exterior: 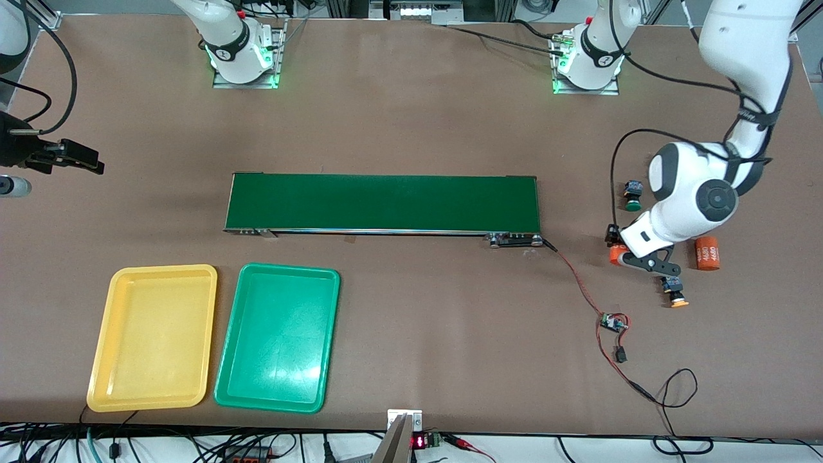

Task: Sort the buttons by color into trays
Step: 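Carry the orange battery onto the belt and open the left gripper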

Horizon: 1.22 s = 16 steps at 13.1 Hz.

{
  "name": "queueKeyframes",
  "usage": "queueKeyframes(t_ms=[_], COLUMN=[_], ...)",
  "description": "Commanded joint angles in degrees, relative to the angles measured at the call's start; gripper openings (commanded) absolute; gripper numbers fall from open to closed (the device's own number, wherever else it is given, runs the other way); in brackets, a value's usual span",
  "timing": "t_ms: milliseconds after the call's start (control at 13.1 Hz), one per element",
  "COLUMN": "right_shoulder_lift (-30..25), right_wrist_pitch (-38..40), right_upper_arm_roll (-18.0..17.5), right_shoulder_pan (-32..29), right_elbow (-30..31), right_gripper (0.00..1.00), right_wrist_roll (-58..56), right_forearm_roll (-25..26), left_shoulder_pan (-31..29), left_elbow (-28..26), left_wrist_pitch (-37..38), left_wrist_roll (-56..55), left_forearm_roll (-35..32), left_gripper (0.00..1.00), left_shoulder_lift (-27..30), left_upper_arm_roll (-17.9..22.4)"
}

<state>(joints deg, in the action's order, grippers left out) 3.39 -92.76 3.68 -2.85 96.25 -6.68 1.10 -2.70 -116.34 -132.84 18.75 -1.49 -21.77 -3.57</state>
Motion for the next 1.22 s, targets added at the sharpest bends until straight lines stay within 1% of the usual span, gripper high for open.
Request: queueKeyframes(t_ms=[0, 76, 153, 382, 535, 612, 764, 917, 1070, 1147], right_shoulder_lift=[-0.4, -0.3, -0.3, -0.3, -0.3, -0.3, -0.3, -0.3, -0.3, -0.3], right_wrist_pitch=[-0.4, -0.4, -0.4, -0.5, -0.5, -0.5, -0.5, -0.6, -0.6, -0.6], right_upper_arm_roll=[-0.3, -0.3, -0.3, -0.3, -0.3, -0.3, -0.3, -0.3, -0.3, -0.3], right_shoulder_pan=[-0.1, -0.1, -0.1, -0.1, -0.1, -0.1, -0.1, -0.1, -0.1, -0.1], right_elbow=[0.3, 0.3, 0.3, 0.3, 0.3, 0.3, 0.3, 0.3, 0.3, 0.3], right_gripper=[1.00, 1.00, 1.00, 1.00, 1.00, 1.00, 1.00, 1.00, 1.00, 1.00], right_wrist_roll=[1.0, 1.0, 1.0, 1.0, 1.0, 1.0, 1.0, 1.0, 1.1, 1.8], right_forearm_roll=[-0.4, -0.4, -0.4, -0.4, -0.4, -0.4, -0.4, -0.4, -0.4, -0.4], left_shoulder_pan=[0.9, 0.9, 1.0, 1.2, 1.4, 1.6, 3.7, 4.4, 4.5, 4.5], left_elbow=[4.3, 5.7, 6.0, 5.9, 5.5, 4.9, 4.5, 4.4, 4.3, 4.5], left_wrist_pitch=[12.6, 15.4, 16.0, 15.6, 15.0, 15.0, 13.6, 10.6, 9.0, 9.0], left_wrist_roll=[14.2, 20.1, 23.3, 28.3, 31.9, 32.9, 35.0, 35.2, 35.1, 35.0], left_forearm_roll=[0.1, 0.2, 0.2, 0.1, 0.0, 0.0, -0.2, -5.0, -5.5, -5.5], left_gripper=[0.20, 0.22, 0.23, 0.18, 0.16, 0.14, 0.15, 0.15, 0.17, 0.47], left_shoulder_lift=[3.5, 3.4, 3.3, 2.2, 1.8, 1.6, -0.3, -2.5, -4.3, -4.9], left_upper_arm_roll=[-4.8, -8.3, -11.3, -21.1, -26.1, -27.2, -27.4, -27.5, -27.4, -27.4])
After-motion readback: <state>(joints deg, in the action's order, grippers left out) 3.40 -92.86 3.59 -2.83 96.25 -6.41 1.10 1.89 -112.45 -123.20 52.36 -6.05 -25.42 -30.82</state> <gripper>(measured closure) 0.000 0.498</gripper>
